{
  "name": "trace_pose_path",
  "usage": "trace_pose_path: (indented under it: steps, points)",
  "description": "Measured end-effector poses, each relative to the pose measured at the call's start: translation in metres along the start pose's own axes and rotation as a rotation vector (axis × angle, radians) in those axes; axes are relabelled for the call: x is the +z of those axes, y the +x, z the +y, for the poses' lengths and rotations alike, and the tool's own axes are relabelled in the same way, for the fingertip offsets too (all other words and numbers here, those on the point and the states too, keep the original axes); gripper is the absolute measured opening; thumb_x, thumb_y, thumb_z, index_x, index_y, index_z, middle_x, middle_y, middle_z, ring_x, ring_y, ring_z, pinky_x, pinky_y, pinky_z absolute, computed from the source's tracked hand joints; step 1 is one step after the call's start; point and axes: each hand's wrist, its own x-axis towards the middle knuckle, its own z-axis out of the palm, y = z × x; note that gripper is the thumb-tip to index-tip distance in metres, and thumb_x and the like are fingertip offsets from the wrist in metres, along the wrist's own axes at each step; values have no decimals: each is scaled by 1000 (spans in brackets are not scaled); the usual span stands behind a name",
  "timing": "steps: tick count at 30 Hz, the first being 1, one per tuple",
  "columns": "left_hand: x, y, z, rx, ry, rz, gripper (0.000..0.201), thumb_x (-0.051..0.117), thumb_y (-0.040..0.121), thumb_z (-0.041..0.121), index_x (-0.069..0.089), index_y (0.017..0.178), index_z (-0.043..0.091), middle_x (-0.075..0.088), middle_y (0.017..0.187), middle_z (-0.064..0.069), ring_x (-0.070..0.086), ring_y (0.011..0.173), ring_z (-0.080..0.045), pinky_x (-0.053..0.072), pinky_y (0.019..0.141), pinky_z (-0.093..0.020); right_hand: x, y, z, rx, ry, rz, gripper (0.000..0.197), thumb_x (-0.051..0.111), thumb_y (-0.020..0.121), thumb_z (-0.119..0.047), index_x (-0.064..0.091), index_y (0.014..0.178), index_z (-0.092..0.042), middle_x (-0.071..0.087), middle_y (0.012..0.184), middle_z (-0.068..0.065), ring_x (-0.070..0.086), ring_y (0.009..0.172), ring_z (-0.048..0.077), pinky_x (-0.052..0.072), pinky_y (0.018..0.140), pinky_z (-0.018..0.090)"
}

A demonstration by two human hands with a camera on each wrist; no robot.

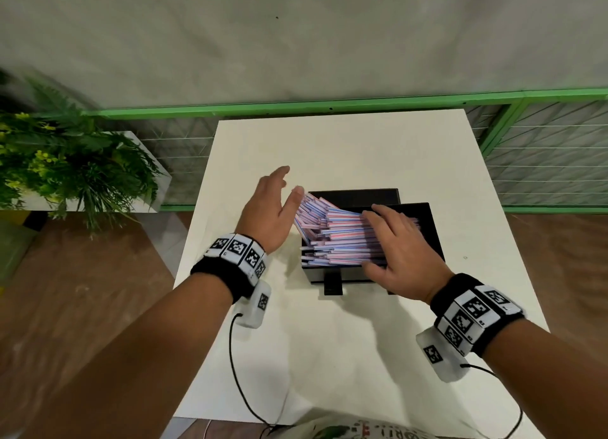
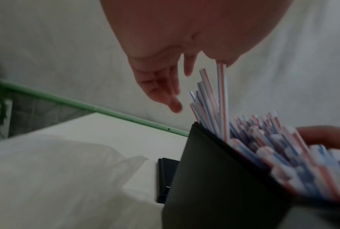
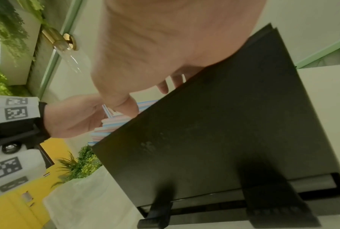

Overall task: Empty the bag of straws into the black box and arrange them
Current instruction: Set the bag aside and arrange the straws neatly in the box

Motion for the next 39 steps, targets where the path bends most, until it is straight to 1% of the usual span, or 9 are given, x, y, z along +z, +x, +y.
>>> trace_pose_path:
  steps: [5, 10, 13, 16, 18, 24, 27, 33, 39]
  points:
    - [19, 16, 15, -198, -228, -63, 47, 53, 102, 49, 54, 139, 20, 63, 130, -8, 60, 120, -25, 45, 107, -38, 3, 3, 0, 48, 30, 4, 87, 52, 76, -56, 38, 148, -10, 48, 123, 10, 48, 108, 31, 42, 101, 44]
    - [32, 24, 18, -268, -340, -52, 30, 68, 90, 52, 66, 94, 22, 70, 92, 1, 70, 90, -25, 60, 80, -43, 5, 8, 1, 75, -8, 10, 89, 56, 74, -63, 44, 145, -11, 49, 130, 13, 50, 107, 35, 45, 98, 46]
    - [31, 22, 20, -276, -375, -56, 30, 74, 87, 48, 64, 94, 20, 71, 92, -9, 73, 76, -29, 63, 57, -41, 2, 15, 0, 75, -80, -23, 96, 53, 72, -72, 42, 146, -11, 54, 124, 9, 51, 104, 33, 45, 93, 46]
    - [28, 22, 22, -248, -323, -83, 32, 76, 85, 48, 62, 101, 25, 69, 88, -6, 73, 72, -28, 63, 61, -44, -2, 20, -1, 88, -109, -22, 96, 50, 69, -77, 45, 142, -15, 55, 119, 7, 50, 105, 31, 44, 90, 46]
    - [28, 24, 25, -214, -260, -115, 32, 75, 85, 50, 61, 105, 29, 67, 88, 1, 70, 71, -22, 59, 67, -35, -2, 19, -1, 80, -75, -10, 88, 53, 69, -72, 50, 137, -16, 52, 117, 8, 49, 105, 31, 44, 91, 45]
    - [35, 22, 34, -193, -198, -125, 44, 73, 85, 57, 58, 97, 17, 68, 84, 3, 64, 76, -16, 49, 71, -30, 1, 19, 0, 54, 48, -21, 69, 58, 72, -63, 53, 120, -15, 52, 116, 5, 56, 98, 28, 48, 89, 42]
    - [37, 25, 32, -175, -186, -78, 39, 75, 86, 52, 58, 94, 17, 65, 79, 4, 61, 70, -17, 46, 66, -29, 1, 21, -1, 82, 65, -39, 78, 52, 71, -67, 48, 129, -17, 60, 117, 3, 59, 104, 28, 44, 94, 42]
    - [40, 23, 26, -112, -366, -58, 22, 74, 85, 43, 68, 93, 23, 72, 85, 3, 70, 78, -22, 58, 81, -40, 3, 21, 2, 115, 18, -47, 91, 49, 70, -73, 45, 142, -18, 60, 124, 1, 56, 110, 26, 40, 99, 45]
    - [35, 23, 28, -174, -641, -23, 14, 74, 94, 24, 63, 89, 17, 66, 77, 1, 71, 72, -22, 63, 60, -40, 4, 20, 3, 104, 80, 19, 78, 55, 67, -68, 55, 128, -20, 60, 118, 1, 57, 106, 26, 42, 93, 42]
